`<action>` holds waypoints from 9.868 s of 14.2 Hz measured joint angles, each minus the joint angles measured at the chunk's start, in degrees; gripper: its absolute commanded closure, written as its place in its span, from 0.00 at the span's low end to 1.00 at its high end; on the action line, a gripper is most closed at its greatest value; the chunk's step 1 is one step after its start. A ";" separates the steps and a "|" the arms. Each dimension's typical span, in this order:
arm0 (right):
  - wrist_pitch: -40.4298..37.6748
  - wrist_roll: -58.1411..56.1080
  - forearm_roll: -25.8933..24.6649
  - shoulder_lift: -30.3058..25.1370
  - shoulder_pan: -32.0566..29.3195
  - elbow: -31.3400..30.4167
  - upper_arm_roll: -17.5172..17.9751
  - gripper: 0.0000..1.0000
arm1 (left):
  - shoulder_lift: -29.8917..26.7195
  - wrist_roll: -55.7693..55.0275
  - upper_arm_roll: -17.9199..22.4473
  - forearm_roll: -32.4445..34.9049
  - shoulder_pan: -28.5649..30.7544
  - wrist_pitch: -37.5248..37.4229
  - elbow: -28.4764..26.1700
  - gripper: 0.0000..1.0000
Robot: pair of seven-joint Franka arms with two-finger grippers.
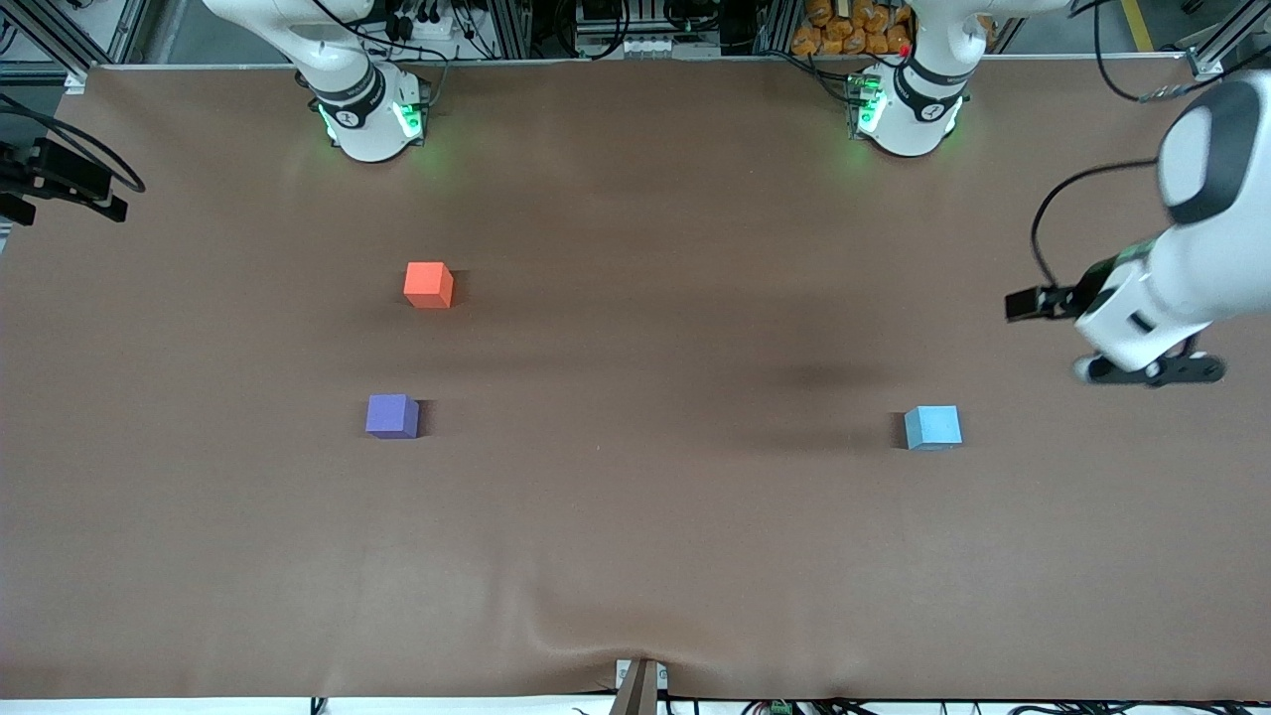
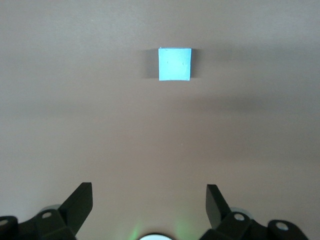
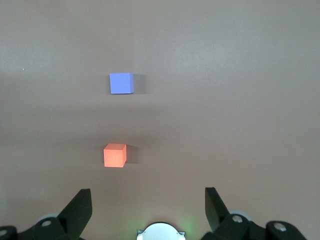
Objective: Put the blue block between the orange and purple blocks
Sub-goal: 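Reach the left gripper down to the cyan block, then close the left gripper on the cyan block, then carry the cyan block with the left gripper to the table middle, then release the block with the left gripper while the right gripper reaches it, then grasp the cyan block with the right gripper and lift it, then carry the cyan block between the orange and purple blocks, lower it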
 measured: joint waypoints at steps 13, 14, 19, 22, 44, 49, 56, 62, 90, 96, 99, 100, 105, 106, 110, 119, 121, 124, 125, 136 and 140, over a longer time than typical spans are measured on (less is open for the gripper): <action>1.05 -0.01 -2.64 -0.52 2.90 0.31 -0.26 0.00 | 10.72 -0.13 0.11 0.00 0.47 27.42 -12.92 0.00; 1.03 -0.12 -2.64 -0.51 2.25 0.30 -0.28 0.00 | 11.25 -0.13 0.12 0.00 0.50 28.33 -13.06 0.00; 0.86 -1.08 -2.64 -0.49 1.13 0.28 -0.31 0.00 | 15.25 -0.25 0.21 0.00 1.38 33.10 -13.36 0.00; 0.70 -1.09 -2.64 -0.49 1.13 0.28 -0.26 0.00 | 16.76 -0.28 0.21 0.00 2.31 35.76 -13.45 0.00; 0.20 -1.16 -2.64 -0.45 1.14 0.25 -0.14 0.00 | 21.62 -2.42 -1.94 0.00 1.63 45.69 -13.53 1.00; 0.19 -1.16 -2.64 -0.41 1.07 0.24 -0.19 0.00 | 19.14 -5.58 -4.35 0.00 1.45 44.14 -11.62 1.00; 0.19 -1.16 -2.64 -0.41 0.97 0.22 -0.22 0.00 | 17.43 -29.14 -8.36 -0.01 -12.61 39.22 -8.41 1.00; 0.18 -1.16 -2.64 -0.31 0.97 0.22 -0.19 0.00 | 23.56 -45.52 -8.41 -0.01 -28.10 39.02 0.70 1.00; 5.12 5.63 9.89 12.49 3.49 -4.28 5.24 0.00 | 11.27 -30.93 -2.16 3.35 -11.82 11.10 13.33 0.00; 24.44 21.01 10.12 17.53 10.94 -10.20 12.87 0.00 | -4.01 -8.68 -2.18 3.65 -0.94 6.94 2.40 0.00; 32.04 27.49 6.60 22.63 15.99 -11.27 13.74 0.00 | -11.38 -0.91 -2.16 3.65 0.84 2.17 -2.12 0.00; 34.72 29.37 4.48 24.78 17.18 -11.51 14.97 0.00 | -12.99 0.05 -2.30 3.61 0.83 0.37 -2.43 0.00; 45.48 37.10 -2.21 34.49 22.46 -11.67 17.47 0.00 | -14.86 0.49 -3.05 3.37 0.80 -6.77 0.73 0.00; 46.58 38.12 -2.33 35.37 23.56 -11.63 17.50 0.00 | -14.86 0.51 -3.13 3.36 0.81 -8.08 1.23 0.00; 48.20 40.20 -2.37 35.93 27.15 -11.52 17.64 0.00 | -14.88 1.85 -3.79 2.82 1.66 -11.07 3.07 0.00; 51.44 44.84 -6.50 38.98 31.17 -11.85 17.63 0.00 | -13.67 1.85 -4.64 -0.50 3.25 -10.72 4.01 0.00; 53.61 46.89 -7.94 40.32 31.51 -12.09 17.64 0.00 | -12.95 1.85 -4.73 -0.50 3.26 -9.45 4.01 0.00; 54.44 47.76 -8.17 41.40 32.43 -12.18 17.65 0.37 | -12.15 1.85 -4.81 -0.50 3.24 -9.09 4.02 0.00; 54.44 47.78 -8.28 41.42 32.57 -12.17 17.65 0.79 | -12.03 1.85 -4.89 -0.50 3.19 -9.06 4.03 0.00; 30.89 44.83 -9.33 28.18 20.62 -11.45 17.06 1.00 | -11.69 1.85 -5.13 -0.50 3.15 -9.02 4.27 0.00; 34.15 38.25 -9.33 17.68 12.59 -24.04 17.08 1.00 | -11.61 1.85 -5.13 -0.50 3.16 -9.02 4.28 0.00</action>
